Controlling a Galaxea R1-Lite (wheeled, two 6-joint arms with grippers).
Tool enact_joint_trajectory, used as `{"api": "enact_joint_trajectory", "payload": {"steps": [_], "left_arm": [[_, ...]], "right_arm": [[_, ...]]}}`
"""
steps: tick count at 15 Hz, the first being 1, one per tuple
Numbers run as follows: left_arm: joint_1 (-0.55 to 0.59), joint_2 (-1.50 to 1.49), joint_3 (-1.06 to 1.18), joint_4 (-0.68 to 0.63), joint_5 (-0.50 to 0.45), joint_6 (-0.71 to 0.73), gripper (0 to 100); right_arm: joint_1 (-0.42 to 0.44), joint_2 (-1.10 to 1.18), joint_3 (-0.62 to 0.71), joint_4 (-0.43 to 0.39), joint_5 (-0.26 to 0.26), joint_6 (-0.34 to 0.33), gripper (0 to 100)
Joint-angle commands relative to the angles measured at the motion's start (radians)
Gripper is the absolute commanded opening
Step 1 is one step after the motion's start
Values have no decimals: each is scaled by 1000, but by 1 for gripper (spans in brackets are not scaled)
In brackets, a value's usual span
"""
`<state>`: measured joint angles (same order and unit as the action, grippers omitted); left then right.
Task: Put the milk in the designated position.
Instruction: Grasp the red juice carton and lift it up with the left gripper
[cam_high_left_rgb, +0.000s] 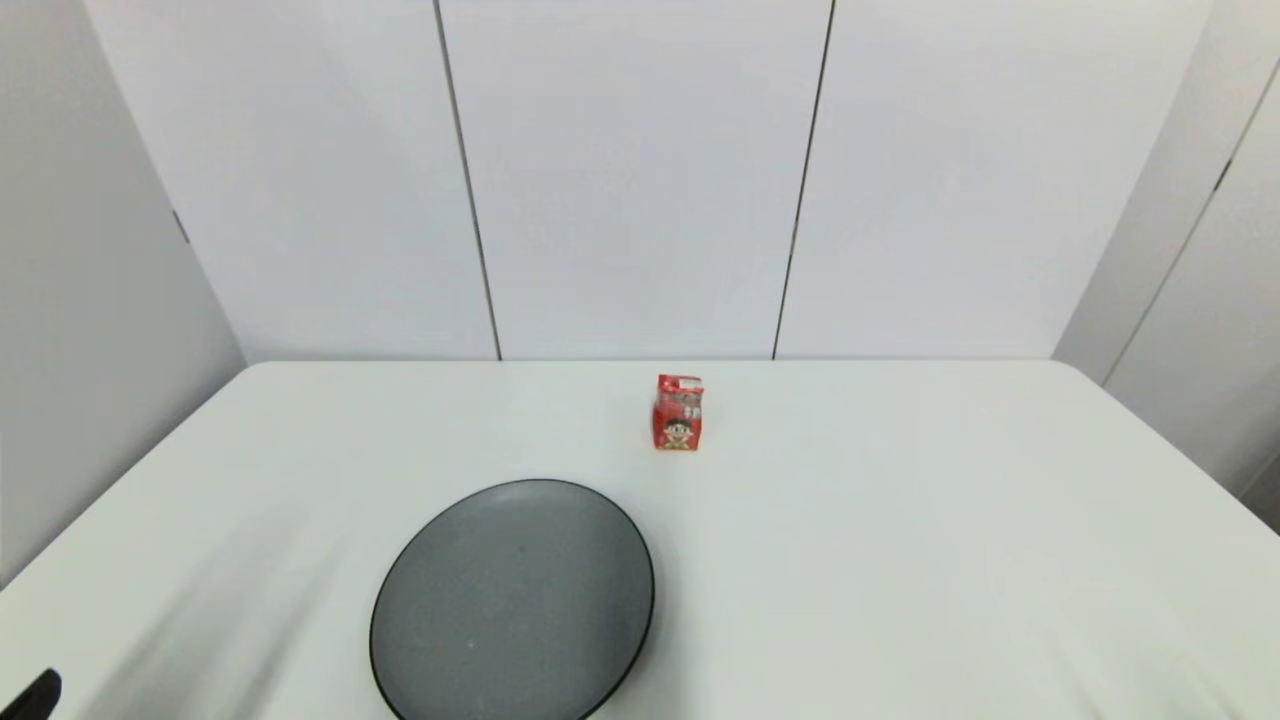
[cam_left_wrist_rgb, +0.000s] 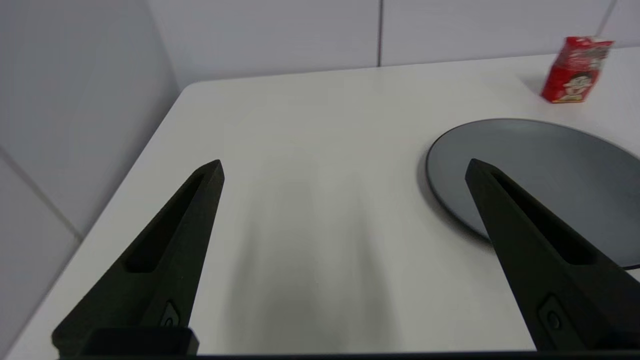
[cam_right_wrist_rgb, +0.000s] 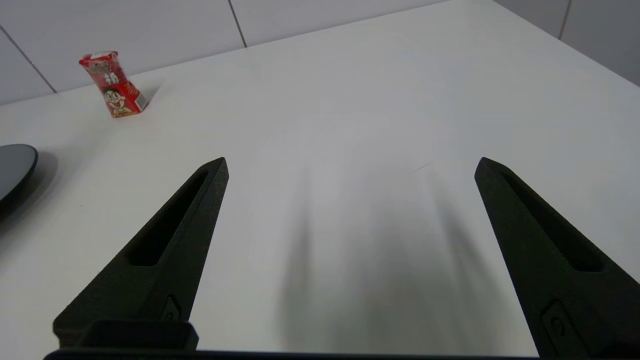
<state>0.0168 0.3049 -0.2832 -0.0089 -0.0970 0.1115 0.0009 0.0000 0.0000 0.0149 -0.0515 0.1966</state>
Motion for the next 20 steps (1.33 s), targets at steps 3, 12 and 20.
{"api": "enact_joint_trajectory", "payload": {"steps": [3, 12, 20], "left_arm": [[-57, 864, -580, 7, -638, 349, 100], [-344, 1583, -1058, 3, -791, 490, 100], [-363, 1930, -1338, 1, -773, 484, 100]], "right_arm": [[1, 2, 0, 0, -1, 1, 100], [-1, 2, 0, 0, -1, 1, 100], [1, 2, 0, 0, -1, 1, 100]]}}
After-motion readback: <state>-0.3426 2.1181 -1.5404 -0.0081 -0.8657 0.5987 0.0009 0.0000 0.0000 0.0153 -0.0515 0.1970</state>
